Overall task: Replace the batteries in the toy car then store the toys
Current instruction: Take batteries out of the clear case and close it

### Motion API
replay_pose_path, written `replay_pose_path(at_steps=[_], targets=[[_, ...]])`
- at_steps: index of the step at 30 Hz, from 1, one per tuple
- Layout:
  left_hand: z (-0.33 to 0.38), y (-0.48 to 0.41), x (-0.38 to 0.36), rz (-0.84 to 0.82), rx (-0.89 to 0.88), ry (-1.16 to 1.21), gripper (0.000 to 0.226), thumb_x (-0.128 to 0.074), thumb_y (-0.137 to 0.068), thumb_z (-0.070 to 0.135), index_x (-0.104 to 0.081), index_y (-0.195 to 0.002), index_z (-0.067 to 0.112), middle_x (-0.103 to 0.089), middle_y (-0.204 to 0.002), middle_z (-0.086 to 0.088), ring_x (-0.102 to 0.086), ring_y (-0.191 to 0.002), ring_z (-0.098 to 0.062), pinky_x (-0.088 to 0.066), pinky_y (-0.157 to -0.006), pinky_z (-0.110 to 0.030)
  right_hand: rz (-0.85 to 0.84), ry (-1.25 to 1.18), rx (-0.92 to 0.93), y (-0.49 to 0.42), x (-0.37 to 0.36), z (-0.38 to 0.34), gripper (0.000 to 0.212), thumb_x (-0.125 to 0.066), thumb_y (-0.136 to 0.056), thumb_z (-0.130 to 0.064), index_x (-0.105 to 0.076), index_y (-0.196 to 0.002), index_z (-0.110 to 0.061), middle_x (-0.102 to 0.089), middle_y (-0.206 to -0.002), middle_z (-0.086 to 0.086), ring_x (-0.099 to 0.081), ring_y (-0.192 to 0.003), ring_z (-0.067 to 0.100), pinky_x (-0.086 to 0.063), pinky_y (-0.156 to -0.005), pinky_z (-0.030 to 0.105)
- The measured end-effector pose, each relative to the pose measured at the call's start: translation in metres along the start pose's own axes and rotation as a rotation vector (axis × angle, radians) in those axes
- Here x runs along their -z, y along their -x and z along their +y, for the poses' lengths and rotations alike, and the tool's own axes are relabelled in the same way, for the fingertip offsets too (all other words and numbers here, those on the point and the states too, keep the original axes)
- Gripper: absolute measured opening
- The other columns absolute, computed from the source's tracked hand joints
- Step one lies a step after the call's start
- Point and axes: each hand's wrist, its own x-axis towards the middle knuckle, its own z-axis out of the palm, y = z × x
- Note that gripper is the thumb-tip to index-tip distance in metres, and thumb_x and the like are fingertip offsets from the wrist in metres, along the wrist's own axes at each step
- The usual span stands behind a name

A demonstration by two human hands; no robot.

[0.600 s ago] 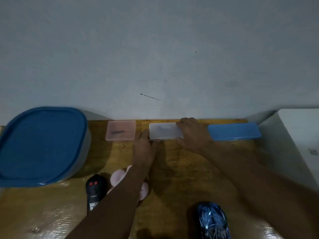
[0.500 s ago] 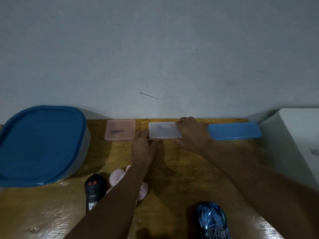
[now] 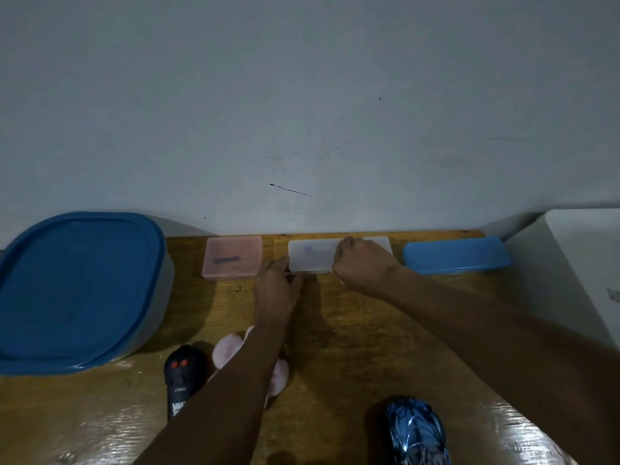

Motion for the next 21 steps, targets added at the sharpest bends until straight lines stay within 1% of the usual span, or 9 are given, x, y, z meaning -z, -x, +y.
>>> replay_pose_path(at_steps=[4, 7, 9, 11, 13, 16, 18, 21], targets=[[-0.001, -0.002, 0.0, -0.009, -0.006, -0.008, 0.036, -0.07, -0.084, 0.02, -0.066, -0.117, 0.008, -0.07, -0.107, -0.011, -0.064, -0.096, -0.024, -0.05, -0.082, -0.031, -0.015, 0.006, 0.01, -0.001, 0.001, 0.002, 0.034, -0.047, -0.093, -0.007, -0.052, -0.122, 0.011, -0.06, -0.115, 0.028, -0.061, -0.098, 0.036, -0.053, -0.077, 0.04], [-0.001, -0.003, 0.0, -0.016, 0.01, -0.018, 0.036, -0.071, -0.082, 0.022, -0.067, -0.116, 0.009, -0.071, -0.105, -0.012, -0.065, -0.093, -0.025, -0.052, -0.082, -0.033, 0.002, -0.113, -0.005, -0.001, -0.002, 0.007, 0.036, -0.048, -0.093, -0.014, -0.053, -0.123, 0.006, -0.06, -0.118, 0.023, -0.06, -0.101, 0.033, -0.051, -0.081, 0.038], [0.002, -0.003, 0.002, -0.03, 0.021, -0.014, 0.037, -0.072, -0.082, 0.023, -0.066, -0.116, 0.009, -0.07, -0.106, -0.012, -0.064, -0.093, -0.024, -0.052, -0.082, -0.032, 0.028, -0.197, -0.016, 0.001, -0.003, 0.011, 0.036, -0.049, -0.092, -0.02, -0.055, -0.122, 0.002, -0.061, -0.118, 0.019, -0.061, -0.099, 0.03, -0.05, -0.08, 0.037], [0.005, -0.001, 0.005, -0.055, 0.029, -0.003, 0.039, -0.072, -0.083, 0.025, -0.065, -0.118, 0.009, -0.068, -0.11, -0.01, -0.063, -0.094, -0.022, -0.049, -0.08, -0.027, 0.05, -0.261, -0.032, 0.002, -0.005, 0.015, 0.036, -0.05, -0.091, -0.025, -0.056, -0.118, -0.002, -0.062, -0.114, 0.015, -0.061, -0.095, 0.028, -0.049, -0.074, 0.036], [0.008, 0.002, 0.007, -0.077, 0.019, 0.005, 0.042, -0.072, -0.083, 0.026, -0.063, -0.12, 0.009, -0.066, -0.113, -0.01, -0.063, -0.096, -0.022, -0.046, -0.08, -0.023, 0.069, -0.318, -0.045, 0.002, -0.009, 0.019, 0.035, -0.05, -0.09, -0.029, -0.057, -0.115, -0.005, -0.063, -0.111, 0.014, -0.061, -0.091, 0.028, -0.049, -0.072, 0.036], [0.006, 0.005, 0.009, -0.083, 0.019, 0.038, 0.042, -0.069, -0.085, 0.029, -0.061, -0.122, 0.011, -0.067, -0.114, -0.011, -0.063, -0.1, -0.024, -0.05, -0.086, -0.03, 0.141, -0.363, -0.035, 0.002, -0.013, 0.024, 0.035, -0.052, -0.087, -0.03, -0.055, -0.112, -0.006, -0.06, -0.109, 0.015, -0.06, -0.087, 0.032, -0.049, -0.072, 0.038], [0.003, 0.005, 0.009, -0.066, 0.023, 0.053, 0.042, -0.066, -0.086, 0.032, -0.06, -0.123, 0.014, -0.068, -0.113, -0.01, -0.064, -0.1, -0.024, -0.053, -0.086, -0.033, 0.199, -0.403, -0.035, 0.002, -0.015, 0.026, 0.033, -0.052, -0.087, -0.029, -0.055, -0.111, -0.006, -0.059, -0.107, 0.015, -0.06, -0.084, 0.033, -0.048, -0.069, 0.038], [0.002, 0.006, 0.009, -0.055, 0.001, 0.058, 0.04, -0.064, -0.087, 0.034, -0.06, -0.123, 0.017, -0.068, -0.112, -0.009, -0.064, -0.098, -0.022, -0.054, -0.084, -0.032, 0.28, -0.439, -0.063, 0.003, -0.016, 0.031, 0.029, -0.049, -0.088, -0.03, -0.06, -0.107, -0.011, -0.062, -0.102, 0.01, -0.059, -0.085, 0.028, -0.048, -0.068, 0.036]])
